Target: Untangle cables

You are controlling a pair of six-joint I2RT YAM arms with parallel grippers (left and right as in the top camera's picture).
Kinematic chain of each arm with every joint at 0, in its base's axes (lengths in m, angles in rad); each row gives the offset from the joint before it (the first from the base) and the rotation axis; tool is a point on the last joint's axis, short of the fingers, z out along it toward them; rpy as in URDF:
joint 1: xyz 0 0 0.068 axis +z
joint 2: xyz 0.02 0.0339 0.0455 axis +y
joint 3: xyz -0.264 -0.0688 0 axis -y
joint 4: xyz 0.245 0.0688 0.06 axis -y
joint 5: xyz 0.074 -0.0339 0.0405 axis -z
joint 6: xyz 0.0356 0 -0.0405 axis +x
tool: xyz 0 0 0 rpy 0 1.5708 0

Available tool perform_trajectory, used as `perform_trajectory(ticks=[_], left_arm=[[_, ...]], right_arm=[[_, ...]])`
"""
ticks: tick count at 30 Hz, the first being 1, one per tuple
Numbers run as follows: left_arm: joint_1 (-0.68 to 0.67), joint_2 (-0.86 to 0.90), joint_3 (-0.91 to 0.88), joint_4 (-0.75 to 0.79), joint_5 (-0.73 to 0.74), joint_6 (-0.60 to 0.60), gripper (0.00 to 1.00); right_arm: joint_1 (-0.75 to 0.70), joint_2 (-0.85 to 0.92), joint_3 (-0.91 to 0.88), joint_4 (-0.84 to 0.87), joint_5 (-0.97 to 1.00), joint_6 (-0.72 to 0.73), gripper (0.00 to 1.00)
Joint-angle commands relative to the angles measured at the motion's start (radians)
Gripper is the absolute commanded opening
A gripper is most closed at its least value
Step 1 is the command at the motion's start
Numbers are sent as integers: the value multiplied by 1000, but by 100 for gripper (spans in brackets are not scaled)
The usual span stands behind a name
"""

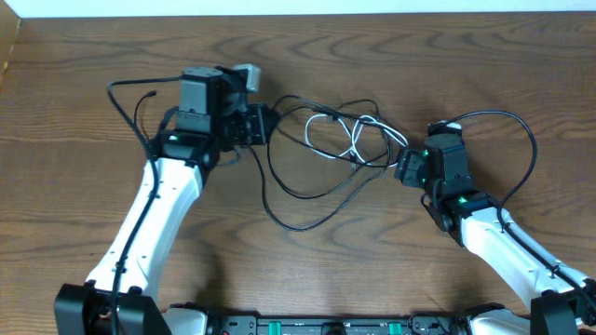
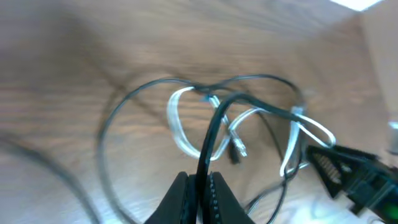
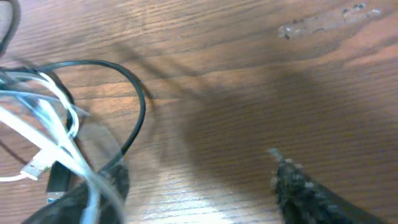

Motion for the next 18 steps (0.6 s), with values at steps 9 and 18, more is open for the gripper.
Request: perform_trajectory(ticks=[9,18], left_arm=[[88,-21,2,-69,-109,-12,7],[85,-20,2,-134,-113,-24,25]], right_arm=[[-9,2,-6,1,19,-2,25],[-8,2,-6,75,-86,18,1]])
